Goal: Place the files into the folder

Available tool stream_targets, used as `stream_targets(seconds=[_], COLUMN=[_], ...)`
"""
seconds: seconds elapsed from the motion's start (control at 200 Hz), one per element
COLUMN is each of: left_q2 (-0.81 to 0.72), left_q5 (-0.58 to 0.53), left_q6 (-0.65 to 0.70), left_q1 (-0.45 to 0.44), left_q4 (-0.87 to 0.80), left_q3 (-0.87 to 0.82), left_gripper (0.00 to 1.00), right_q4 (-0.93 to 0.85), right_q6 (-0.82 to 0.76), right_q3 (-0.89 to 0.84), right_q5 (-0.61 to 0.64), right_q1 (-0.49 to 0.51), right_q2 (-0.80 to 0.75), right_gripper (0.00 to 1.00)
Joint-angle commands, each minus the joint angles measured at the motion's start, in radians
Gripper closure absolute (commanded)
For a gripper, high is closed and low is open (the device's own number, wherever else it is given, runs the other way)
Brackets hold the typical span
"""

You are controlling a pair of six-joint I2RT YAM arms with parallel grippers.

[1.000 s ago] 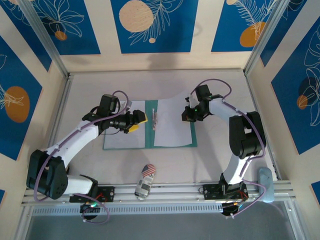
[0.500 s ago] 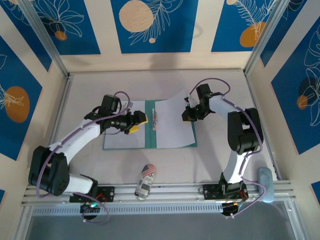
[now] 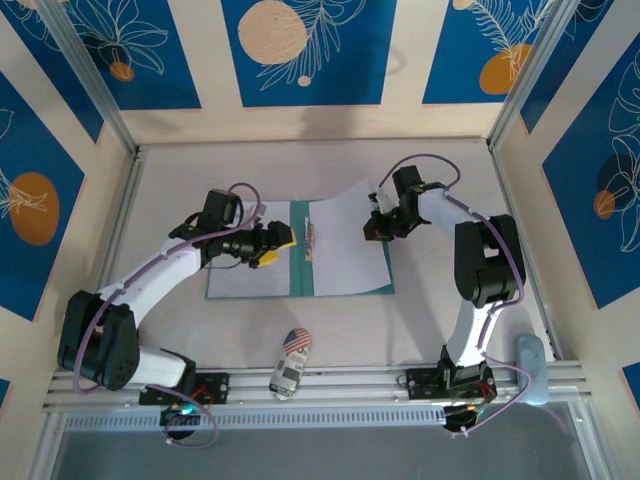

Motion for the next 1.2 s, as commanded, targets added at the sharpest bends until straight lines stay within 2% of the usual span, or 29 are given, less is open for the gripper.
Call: stream_targets(seconds=[0.0,0.88,1.195], left_q2=[0.004,0.008,0.011], left_q5=[0.018,0.018,0.019], left_q6=[0.012,0.010,0.013], left_q1=[0.010,0.011,0.011], left_q4=[0.008,0.016,0.017], left_q3=[0.010,0.001,-0.001], left_gripper=[0.22,0.22,0.22], right_q4=[-0.010,0.010,0.016], right_q6=[0.006,0.044,-0.006], right_q3=[0.033,0.051,0.036], right_q5=[-0.025,-0.051,-0.066], right_q1=[-0.004,-0.012,-0.011], right_q2=[0.022,0.056,0.052], right_gripper=[1.00,1.00,1.00])
